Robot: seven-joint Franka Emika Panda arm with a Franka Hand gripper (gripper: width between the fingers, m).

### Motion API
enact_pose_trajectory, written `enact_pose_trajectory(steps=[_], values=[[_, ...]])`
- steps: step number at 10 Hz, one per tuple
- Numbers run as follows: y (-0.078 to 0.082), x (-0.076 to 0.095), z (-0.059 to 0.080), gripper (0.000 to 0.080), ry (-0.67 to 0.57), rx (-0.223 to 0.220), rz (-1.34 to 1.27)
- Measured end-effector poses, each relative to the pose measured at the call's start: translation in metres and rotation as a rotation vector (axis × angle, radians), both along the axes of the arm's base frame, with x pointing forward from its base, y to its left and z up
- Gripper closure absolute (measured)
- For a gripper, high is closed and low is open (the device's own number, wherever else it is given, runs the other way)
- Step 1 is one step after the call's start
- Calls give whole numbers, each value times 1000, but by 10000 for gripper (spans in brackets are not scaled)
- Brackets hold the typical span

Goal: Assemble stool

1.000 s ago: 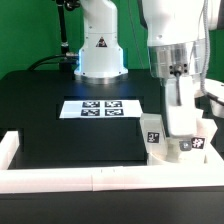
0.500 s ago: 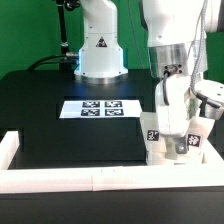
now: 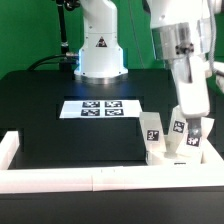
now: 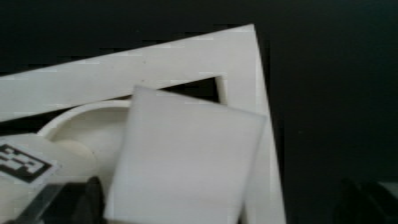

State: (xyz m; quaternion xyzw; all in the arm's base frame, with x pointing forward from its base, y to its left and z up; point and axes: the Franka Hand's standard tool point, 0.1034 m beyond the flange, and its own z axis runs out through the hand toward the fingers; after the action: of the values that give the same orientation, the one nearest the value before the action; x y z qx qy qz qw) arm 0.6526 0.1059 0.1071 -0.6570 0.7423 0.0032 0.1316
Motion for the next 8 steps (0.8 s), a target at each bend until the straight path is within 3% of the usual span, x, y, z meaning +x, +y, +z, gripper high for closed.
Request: enact_pose_trajectory(steps=[3,5,7,8], values=[[-1,1,2,151,-50,-46,199],[3,-1,5,151,-43,-97,534],[8,8,21,151,-91,-142,843],[10,6,19,151,-106,-150,968]])
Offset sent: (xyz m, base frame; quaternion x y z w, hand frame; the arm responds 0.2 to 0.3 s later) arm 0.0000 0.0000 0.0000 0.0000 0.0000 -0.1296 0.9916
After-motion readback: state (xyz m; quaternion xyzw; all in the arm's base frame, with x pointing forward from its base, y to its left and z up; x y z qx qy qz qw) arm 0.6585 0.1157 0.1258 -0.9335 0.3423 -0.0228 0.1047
